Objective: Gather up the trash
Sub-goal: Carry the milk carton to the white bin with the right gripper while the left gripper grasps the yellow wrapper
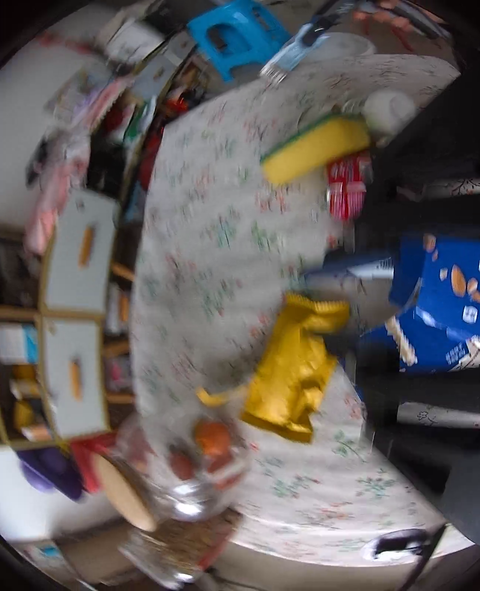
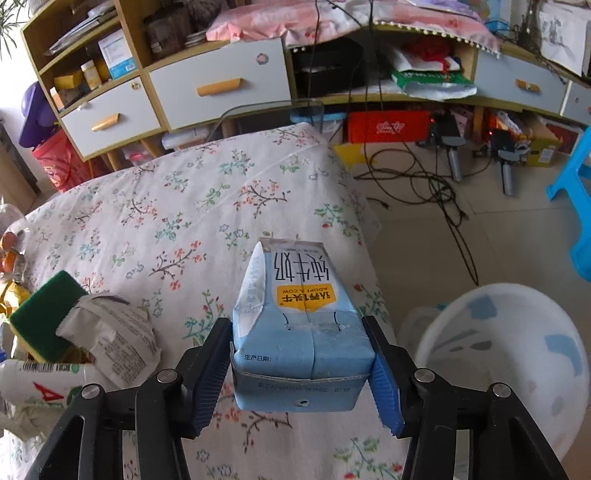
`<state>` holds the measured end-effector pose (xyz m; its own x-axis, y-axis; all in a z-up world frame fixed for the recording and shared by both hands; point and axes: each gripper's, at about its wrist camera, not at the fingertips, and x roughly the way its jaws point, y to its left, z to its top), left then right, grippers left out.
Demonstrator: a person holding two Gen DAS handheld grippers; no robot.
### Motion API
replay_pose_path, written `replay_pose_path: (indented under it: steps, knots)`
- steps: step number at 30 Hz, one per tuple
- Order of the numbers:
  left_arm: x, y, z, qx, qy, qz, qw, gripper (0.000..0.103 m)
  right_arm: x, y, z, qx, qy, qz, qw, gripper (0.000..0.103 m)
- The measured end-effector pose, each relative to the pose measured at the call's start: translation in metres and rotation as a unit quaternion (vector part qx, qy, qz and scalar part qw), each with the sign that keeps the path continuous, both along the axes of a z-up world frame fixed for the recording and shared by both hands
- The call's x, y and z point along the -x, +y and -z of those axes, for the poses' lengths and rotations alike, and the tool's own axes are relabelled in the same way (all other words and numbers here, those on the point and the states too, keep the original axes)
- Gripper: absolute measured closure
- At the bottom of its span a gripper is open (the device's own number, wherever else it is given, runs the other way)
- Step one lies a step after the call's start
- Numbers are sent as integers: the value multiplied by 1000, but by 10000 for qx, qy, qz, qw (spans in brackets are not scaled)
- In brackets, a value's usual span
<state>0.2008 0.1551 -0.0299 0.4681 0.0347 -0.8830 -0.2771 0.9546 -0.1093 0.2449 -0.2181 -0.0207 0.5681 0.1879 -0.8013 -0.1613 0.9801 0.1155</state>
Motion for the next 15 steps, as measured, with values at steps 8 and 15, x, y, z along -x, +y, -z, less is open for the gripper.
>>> replay_pose_path:
  steps: [8,15]
  knots:
    - [-6,56,33,370,400,-923,9942,26,6,-1,2,-3,77,-57,10000,43]
    - [-9,77,59,310,478,-1101,9923,27,6,7,8,98,163,-128,9997,44]
